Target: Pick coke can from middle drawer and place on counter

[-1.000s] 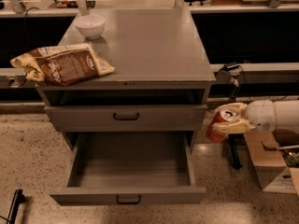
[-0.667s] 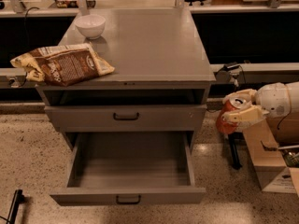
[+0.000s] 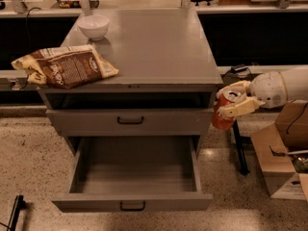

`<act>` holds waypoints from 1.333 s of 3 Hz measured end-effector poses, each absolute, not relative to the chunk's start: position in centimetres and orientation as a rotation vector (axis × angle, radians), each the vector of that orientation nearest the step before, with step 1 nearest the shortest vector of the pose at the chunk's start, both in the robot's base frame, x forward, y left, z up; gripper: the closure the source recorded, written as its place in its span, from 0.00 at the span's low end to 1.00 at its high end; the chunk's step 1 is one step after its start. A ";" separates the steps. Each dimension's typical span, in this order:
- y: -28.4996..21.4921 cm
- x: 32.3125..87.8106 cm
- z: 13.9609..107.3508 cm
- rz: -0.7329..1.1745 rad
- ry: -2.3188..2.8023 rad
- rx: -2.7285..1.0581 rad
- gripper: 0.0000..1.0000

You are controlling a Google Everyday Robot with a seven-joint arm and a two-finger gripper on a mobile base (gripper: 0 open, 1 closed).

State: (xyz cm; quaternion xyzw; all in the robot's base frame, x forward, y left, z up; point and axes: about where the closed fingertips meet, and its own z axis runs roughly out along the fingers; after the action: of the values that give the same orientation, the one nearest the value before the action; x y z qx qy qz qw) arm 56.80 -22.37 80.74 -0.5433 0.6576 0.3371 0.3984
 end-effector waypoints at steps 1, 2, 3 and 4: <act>-17.7 57.3 84.2 0.892 1.659 -1.478 1.00; -12.9 58.5 87.4 0.915 1.639 -1.578 1.00; -9.9 59.8 90.8 0.935 1.610 -1.626 1.00; -8.4 62.2 92.4 0.966 1.604 -1.577 1.00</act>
Offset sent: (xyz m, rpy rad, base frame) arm 0.0286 0.1456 0.1062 -0.1247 0.0362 0.2607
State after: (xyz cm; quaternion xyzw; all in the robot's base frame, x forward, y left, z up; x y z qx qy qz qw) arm 62.17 -8.44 92.40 -0.6057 0.6163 0.3712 0.3398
